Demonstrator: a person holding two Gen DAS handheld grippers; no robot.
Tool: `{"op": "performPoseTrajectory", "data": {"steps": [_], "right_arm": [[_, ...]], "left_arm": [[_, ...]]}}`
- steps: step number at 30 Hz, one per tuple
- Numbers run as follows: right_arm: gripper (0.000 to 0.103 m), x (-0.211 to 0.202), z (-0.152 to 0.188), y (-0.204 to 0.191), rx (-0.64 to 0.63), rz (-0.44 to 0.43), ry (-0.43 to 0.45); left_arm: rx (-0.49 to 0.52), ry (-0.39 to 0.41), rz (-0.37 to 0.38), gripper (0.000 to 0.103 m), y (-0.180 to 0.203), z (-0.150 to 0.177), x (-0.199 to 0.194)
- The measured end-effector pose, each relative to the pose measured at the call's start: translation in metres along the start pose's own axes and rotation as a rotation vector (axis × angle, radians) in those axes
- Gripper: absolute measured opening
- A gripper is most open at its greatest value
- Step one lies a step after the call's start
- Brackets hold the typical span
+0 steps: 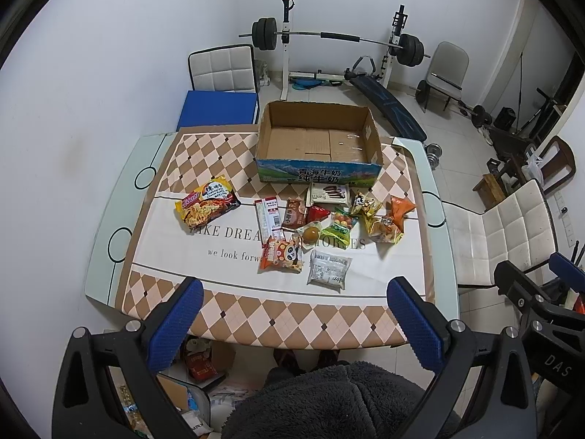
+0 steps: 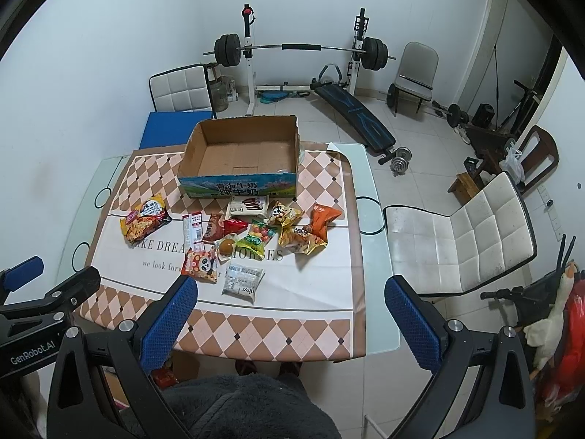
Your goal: Organize snacks
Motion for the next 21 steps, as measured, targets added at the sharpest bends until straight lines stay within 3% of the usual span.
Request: {"op": "performPoseTrajectory", "data": {"steps": [21], "right_arm": [[0.103, -0.002, -0.002, 0.001, -0.002, -0.002, 0.007]], "left_arm": [[0.000, 0.005, 0.002, 0.103, 0.002, -0.007, -0.010]]}}
Point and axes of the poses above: each gripper's, at about its wrist camera, not at the fingertips, and x roughly the way its jaws point, y to its right, z to its underside, the point moved 9 cm from there along x, roughly the way its jaws point, and after that the axes turned 15 degrees about -y, right-handed, at the moved point
